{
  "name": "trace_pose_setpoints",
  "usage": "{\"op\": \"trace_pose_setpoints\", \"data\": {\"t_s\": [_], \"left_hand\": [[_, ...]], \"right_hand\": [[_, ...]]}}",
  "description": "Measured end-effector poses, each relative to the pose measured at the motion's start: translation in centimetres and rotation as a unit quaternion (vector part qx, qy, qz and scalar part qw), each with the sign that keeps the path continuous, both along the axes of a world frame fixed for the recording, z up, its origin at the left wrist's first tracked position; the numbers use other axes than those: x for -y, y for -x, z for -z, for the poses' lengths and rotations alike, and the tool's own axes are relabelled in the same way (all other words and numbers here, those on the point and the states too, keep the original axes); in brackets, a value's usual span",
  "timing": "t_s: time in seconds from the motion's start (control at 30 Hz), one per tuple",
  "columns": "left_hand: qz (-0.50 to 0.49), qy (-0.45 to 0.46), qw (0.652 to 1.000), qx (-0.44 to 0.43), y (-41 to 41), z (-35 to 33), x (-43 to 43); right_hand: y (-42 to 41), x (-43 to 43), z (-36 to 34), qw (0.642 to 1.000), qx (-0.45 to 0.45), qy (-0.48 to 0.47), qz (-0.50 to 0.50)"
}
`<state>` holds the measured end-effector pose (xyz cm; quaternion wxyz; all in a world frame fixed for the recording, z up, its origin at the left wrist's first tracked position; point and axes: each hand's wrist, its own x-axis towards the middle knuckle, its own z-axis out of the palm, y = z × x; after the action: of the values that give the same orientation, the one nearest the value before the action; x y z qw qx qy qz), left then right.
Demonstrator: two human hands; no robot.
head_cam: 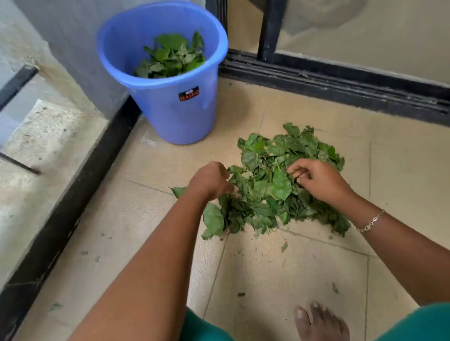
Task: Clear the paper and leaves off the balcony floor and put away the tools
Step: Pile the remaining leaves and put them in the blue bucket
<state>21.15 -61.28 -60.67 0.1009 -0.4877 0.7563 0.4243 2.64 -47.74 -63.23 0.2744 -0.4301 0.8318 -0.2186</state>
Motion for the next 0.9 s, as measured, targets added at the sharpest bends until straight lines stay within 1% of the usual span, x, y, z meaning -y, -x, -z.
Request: {"op": "trace_pose_setpoints", "data": {"t_s": [0.03, 0.1, 0.17, 0.27, 0.4, 0.53, 0.6, 0.67, 0.7, 0.77, 0.83, 0.9], "left_hand": [[-0.001, 0.005, 1.0, -0.004, -0.1, 0.0, -0.5], [0.026, 0.021, 0.999, 0.005, 0.2, 0.2, -1.8], [0.082, 0.041, 0.996, 0.023, 1.2, 0.6, -2.5], [0.144, 0.079, 0.985, 0.044, 3.8, 1.8, -2.5], [0.19, 0.128, 0.971, 0.07, 6.8, 3.6, -1.7], [0.226, 0.101, 0.964, 0.095, 8.9, 5.2, -2.9], [0.246, 0.108, 0.957, 0.107, 9.3, 6.5, -4.2], [0.237, 0.133, 0.957, 0.103, 9.4, 7.5, -5.0], [0.213, 0.136, 0.963, 0.094, 9.2, 7.8, -5.1], [0.148, 0.109, 0.981, 0.065, 8.8, 7.5, -5.1], [0.091, 0.088, 0.991, 0.038, 8.4, 6.0, -5.2], [0.048, 0.08, 0.996, 0.012, 8.2, 3.5, -5.1]], "right_hand": [[0.3, -0.3, -0.4, 1.0, -0.002, -0.007, 0.012], [1.0, -1.3, -1.1, 0.999, -0.014, -0.043, 0.006], [2.2, -2.0, -1.6, 0.996, -0.04, -0.08, -0.001], [4.1, -2.3, -1.1, 0.992, -0.068, -0.099, 0.028], [3.9, -1.8, 1.2, 0.985, -0.088, -0.143, -0.024], [2.7, -1.0, 2.5, 0.967, -0.131, -0.213, -0.056], [2.0, -0.7, 3.2, 0.958, -0.175, -0.218, -0.07], [2.0, -0.5, 4.2, 0.955, -0.228, -0.17, -0.089], [2.2, -0.4, 4.6, 0.958, -0.239, -0.131, -0.093], [2.6, -0.4, 4.6, 0.966, -0.23, -0.064, -0.101], [2.8, -0.2, 3.3, 0.972, -0.205, -0.049, -0.103], [3.1, 0.0, 0.4, 0.98, -0.174, -0.066, -0.067]]}}
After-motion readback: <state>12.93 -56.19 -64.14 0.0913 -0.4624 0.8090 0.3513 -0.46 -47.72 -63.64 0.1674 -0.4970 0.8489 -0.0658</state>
